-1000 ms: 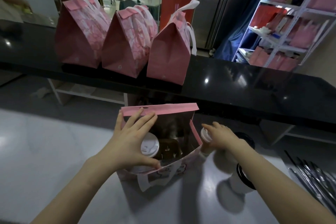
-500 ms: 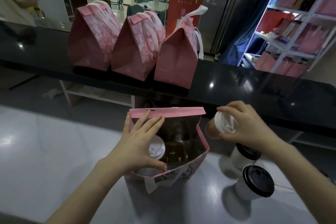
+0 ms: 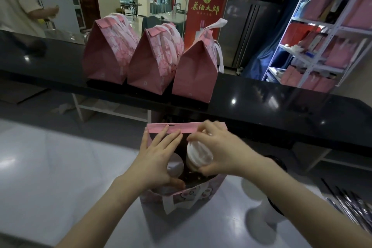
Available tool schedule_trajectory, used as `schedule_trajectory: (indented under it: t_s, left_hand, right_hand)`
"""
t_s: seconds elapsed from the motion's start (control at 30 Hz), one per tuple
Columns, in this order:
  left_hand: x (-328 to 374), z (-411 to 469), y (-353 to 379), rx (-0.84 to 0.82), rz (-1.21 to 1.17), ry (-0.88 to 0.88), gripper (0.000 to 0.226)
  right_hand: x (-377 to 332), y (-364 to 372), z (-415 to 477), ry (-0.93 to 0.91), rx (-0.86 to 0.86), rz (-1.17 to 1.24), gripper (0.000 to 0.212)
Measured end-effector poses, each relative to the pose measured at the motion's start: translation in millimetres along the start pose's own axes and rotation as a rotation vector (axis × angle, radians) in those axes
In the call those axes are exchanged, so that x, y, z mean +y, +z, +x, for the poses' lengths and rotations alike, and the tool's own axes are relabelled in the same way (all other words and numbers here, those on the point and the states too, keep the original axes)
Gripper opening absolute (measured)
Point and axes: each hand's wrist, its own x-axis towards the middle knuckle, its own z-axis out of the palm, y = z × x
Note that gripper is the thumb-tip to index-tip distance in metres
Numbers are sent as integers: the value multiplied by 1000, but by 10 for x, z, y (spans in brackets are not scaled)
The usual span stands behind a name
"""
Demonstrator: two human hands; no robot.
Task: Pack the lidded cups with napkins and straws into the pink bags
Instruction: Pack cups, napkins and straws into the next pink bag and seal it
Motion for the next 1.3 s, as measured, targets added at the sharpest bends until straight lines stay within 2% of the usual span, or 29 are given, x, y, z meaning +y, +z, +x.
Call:
schedule_trajectory:
  t_s: [0.2, 0.43, 0.97, 1.3]
  left_hand:
    - [29, -52, -13, -8, -24, 38, 133]
    - [22, -90, -7, -4, -5, 25, 137]
    - [-102, 15, 34, -65, -44, -11, 138]
    - [-107, 81, 56, -76, -26, 3, 141]
  right_hand:
    - [15, 572, 233, 2, -171, -202, 78]
    - [153, 886, 408, 183, -285, -152, 89]
    - [246, 1034, 481, 211, -309, -69, 83]
    - [284, 1163, 531, 276, -340, -58, 72]
